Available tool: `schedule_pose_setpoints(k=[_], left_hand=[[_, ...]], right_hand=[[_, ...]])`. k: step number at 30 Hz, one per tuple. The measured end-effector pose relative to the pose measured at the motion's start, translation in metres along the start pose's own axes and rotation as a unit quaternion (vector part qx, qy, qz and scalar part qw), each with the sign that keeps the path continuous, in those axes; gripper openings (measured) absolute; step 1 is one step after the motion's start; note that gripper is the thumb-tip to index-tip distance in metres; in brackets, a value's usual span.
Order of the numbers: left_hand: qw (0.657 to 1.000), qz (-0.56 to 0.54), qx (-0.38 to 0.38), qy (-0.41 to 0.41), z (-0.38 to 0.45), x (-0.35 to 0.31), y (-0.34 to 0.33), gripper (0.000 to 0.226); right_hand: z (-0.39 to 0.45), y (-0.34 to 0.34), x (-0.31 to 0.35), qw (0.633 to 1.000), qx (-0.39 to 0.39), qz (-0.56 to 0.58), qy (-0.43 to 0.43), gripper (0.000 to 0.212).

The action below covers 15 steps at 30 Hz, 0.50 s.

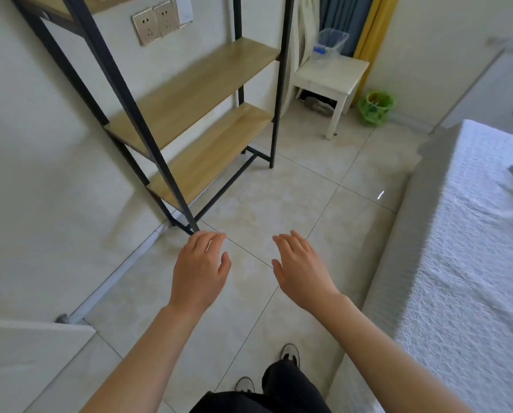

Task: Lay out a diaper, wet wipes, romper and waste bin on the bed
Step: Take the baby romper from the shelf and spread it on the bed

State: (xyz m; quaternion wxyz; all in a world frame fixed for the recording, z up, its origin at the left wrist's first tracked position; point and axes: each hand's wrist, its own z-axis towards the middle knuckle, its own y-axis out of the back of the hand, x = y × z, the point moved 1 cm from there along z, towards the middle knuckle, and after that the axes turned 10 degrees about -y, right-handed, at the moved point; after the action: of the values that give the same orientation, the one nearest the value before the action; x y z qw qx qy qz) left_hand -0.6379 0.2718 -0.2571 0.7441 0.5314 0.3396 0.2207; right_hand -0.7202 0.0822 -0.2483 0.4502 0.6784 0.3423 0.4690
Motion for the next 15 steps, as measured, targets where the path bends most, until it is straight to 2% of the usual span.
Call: schedule_pose_setpoints(k=[6,15], left_hand=[[0.999,-0.012,-0.031,-0.015,0.096,-0.004,-0.011,0.035],[0.995,-0.005,-0.091,0.040,0.254,-0.017,-0.029,0.034]], right_hand=[[0.086,0.025,-0.025,1.000,-0.015,-0.005,0.012,0.049],[0.238,0.101,-0.072,0.996,-0.035,-0.023,0.078,0.050]])
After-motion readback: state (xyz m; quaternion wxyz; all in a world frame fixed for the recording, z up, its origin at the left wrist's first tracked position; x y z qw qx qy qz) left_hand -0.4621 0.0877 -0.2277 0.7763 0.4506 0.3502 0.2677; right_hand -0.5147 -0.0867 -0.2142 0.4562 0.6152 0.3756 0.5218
